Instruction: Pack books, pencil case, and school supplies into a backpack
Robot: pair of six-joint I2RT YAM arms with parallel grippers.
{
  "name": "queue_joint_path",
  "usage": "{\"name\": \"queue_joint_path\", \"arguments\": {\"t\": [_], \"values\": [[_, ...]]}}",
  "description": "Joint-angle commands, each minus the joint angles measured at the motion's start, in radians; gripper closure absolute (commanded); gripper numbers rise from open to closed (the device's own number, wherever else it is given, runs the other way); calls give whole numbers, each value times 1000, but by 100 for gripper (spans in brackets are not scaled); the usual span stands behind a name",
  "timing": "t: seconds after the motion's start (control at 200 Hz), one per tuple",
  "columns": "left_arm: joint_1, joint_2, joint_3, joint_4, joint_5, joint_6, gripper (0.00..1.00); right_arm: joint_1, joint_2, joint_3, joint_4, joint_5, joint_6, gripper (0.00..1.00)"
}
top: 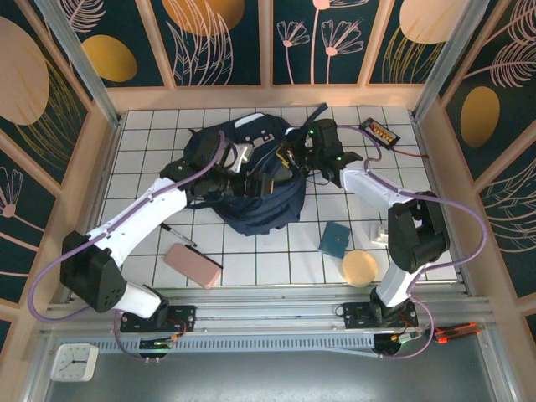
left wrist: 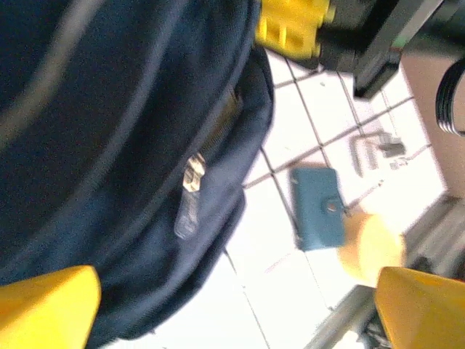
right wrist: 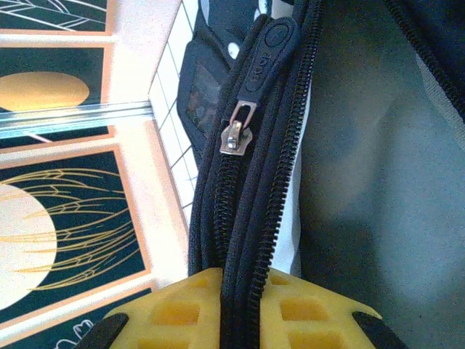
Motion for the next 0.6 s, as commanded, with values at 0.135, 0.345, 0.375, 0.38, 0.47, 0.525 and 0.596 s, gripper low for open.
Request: {"name": "queue_joint_path", "arguments": {"t": [0.135, 0.345, 0.375, 0.38, 0.47, 0.525, 0.596], "values": [[1, 33, -55, 52, 140, -142, 22, 27, 22, 36, -7, 10, -14, 87], [12, 73, -55, 39, 108, -147, 26, 35, 24, 49, -12, 13, -13, 87], [17, 77, -59, 47, 114, -150, 26, 35, 23, 49, -16, 14, -14, 87], [17, 78, -60, 48, 116, -151, 26, 35, 22, 50, -17, 14, -15, 87], [20, 95, -68, 67, 127, -154, 27, 36, 19, 47, -22, 16, -14, 87], [21, 103, -72, 81, 129, -158, 27, 36, 14, 44, -22, 16, -13, 87], [23, 114, -68, 98, 131, -162, 28, 37, 13, 41, -23, 16, -15, 88]]}}
